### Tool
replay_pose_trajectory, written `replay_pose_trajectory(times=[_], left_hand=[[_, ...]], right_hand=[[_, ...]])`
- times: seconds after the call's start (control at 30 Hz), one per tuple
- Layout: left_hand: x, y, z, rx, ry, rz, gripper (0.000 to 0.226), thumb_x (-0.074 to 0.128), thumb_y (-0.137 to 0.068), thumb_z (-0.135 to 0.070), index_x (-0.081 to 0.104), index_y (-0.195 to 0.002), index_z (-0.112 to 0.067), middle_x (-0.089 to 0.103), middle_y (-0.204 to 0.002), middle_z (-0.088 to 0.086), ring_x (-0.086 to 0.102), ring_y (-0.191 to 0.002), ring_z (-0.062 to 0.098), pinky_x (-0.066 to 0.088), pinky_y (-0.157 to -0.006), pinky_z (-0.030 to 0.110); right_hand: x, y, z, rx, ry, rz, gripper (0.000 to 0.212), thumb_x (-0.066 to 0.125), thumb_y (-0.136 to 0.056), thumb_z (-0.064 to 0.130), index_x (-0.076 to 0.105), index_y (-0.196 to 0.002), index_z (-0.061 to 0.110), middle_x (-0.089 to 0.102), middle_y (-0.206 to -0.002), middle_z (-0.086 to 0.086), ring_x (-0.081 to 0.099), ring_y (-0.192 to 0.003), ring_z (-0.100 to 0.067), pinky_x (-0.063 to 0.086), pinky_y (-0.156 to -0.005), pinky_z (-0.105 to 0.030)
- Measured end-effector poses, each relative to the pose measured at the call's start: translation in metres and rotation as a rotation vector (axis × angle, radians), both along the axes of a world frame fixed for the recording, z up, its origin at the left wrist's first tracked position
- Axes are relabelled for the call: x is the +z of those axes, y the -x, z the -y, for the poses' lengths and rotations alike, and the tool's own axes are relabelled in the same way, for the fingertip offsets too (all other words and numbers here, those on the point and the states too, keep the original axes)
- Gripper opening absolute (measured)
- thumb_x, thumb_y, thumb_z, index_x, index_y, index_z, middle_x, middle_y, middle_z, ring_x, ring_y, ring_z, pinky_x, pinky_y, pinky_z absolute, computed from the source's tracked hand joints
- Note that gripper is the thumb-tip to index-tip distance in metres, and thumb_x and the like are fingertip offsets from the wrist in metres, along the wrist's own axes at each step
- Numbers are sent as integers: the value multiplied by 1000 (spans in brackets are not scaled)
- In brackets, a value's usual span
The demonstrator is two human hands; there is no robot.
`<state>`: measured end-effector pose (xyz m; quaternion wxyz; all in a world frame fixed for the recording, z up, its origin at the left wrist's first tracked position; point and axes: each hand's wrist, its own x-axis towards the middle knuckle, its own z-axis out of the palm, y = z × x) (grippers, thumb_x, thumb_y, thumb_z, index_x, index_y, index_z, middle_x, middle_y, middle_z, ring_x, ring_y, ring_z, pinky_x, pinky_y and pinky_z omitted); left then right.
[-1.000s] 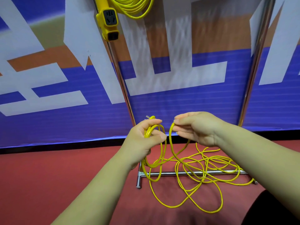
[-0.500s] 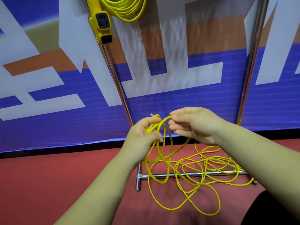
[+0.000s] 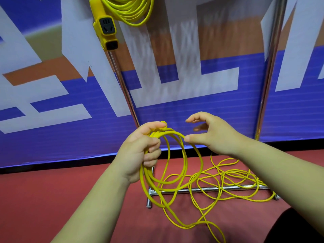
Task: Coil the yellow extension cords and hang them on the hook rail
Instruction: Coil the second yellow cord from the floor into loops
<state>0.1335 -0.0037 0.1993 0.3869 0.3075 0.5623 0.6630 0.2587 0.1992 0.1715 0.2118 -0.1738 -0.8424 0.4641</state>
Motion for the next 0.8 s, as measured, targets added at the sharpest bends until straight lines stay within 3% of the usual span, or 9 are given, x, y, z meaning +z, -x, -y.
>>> replay_pose_trajectory(times=[0.1,0.2,0.3,0.4,0.5,0.57,0.63,0.7,0.8], left_hand=[[2,2,3,-92,-37,29,34,61,-79,-4,72,-107,-19,30,-59,-1,23,-39,3,22,-36,12],[3,8,6,-216,-88,163,30,72,-75,-8,73,-104,-16,30,-55,-3,27,-37,1,24,-35,11],[4,14,9,-364,-187,321,26,72,-82,-10,68,-108,-12,34,-54,-6,26,-38,2,28,-35,12],[6,16,9,-444,-272,404,21,57,-93,-7,65,-112,-10,30,-57,-4,27,-40,5,29,-36,15],[5,19,10,-438,-306,417,20,55,-94,-7,64,-112,-11,30,-58,-4,28,-41,5,30,-37,15],[3,22,12,-405,-315,394,20,59,-92,-8,65,-110,-13,30,-58,-5,26,-41,4,30,-37,15],[1,23,13,-335,-304,351,21,67,-87,-11,67,-107,-16,28,-57,-5,24,-41,4,28,-36,14],[-1,25,14,-244,-292,314,23,69,-84,-11,67,-105,-18,29,-56,-6,23,-40,4,28,-35,15],[-4,29,14,-86,-245,256,21,59,-86,-11,68,-103,-19,33,-55,-5,29,-38,3,27,-36,16]], right_hand=[[-3,2,2,74,38,-12,53,85,-73,41,54,-116,44,55,-128,16,60,-112,-1,53,-94,-33],[-3,6,6,158,122,-4,53,76,-83,41,50,-129,41,52,-137,12,53,-125,-4,47,-105,-37],[-1,10,13,196,237,32,46,60,-94,47,47,-136,37,57,-133,13,52,-125,-2,44,-108,-36],[1,13,23,233,330,1,48,56,-90,61,51,-130,35,71,-117,7,64,-114,-7,46,-103,-37],[5,15,28,207,371,-47,36,56,-94,49,55,-121,25,72,-97,-10,73,-95,-14,52,-94,-39],[8,15,32,203,452,-75,25,56,-98,38,56,-115,21,59,-79,-9,74,-78,-20,56,-90,-44],[10,16,35,217,541,-91,21,57,-98,34,55,-115,20,51,-70,-5,68,-64,-21,60,-82,-49],[13,16,37,224,543,-104,21,57,-99,31,55,-117,23,47,-69,-7,59,-54,-16,62,-68,-44],[15,13,37,256,480,-185,30,59,-98,25,55,-126,33,44,-80,-12,38,-52,-14,44,-50,-29]])
